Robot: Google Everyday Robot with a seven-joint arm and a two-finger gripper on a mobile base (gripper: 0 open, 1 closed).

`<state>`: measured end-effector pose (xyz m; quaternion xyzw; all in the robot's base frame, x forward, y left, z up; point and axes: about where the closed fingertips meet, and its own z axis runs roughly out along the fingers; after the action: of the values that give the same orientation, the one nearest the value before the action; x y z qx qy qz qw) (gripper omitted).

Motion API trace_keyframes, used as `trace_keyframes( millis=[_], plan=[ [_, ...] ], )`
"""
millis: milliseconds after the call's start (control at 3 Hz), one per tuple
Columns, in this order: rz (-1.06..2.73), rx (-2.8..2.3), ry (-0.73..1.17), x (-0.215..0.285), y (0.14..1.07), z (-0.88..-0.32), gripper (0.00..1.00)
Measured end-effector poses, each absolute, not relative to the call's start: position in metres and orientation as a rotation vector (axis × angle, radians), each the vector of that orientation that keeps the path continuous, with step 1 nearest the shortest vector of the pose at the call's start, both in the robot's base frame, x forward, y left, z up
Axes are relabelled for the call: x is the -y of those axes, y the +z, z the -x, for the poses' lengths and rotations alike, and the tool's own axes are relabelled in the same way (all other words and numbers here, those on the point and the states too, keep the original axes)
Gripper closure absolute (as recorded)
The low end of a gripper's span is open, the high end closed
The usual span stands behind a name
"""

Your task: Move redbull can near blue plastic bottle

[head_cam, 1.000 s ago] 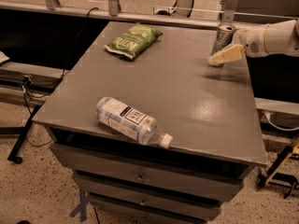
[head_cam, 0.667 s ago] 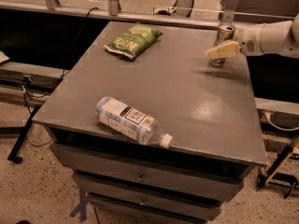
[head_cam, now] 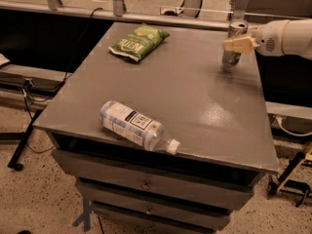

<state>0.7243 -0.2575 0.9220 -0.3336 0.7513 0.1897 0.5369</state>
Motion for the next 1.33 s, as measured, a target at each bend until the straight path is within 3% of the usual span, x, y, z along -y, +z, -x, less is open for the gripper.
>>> trace_keyframes(
  millis=[333, 667, 1333],
  plan=[
    [0.83, -1.719, 0.508, 0.244, 0.978, -0.687, 0.86],
    [0.852, -1.718, 0.53, 0.238, 0.979, -0.681, 1.0],
    [0.905, -1.705, 0.772, 0.182, 0.948, -0.618, 1.0]
  ],
)
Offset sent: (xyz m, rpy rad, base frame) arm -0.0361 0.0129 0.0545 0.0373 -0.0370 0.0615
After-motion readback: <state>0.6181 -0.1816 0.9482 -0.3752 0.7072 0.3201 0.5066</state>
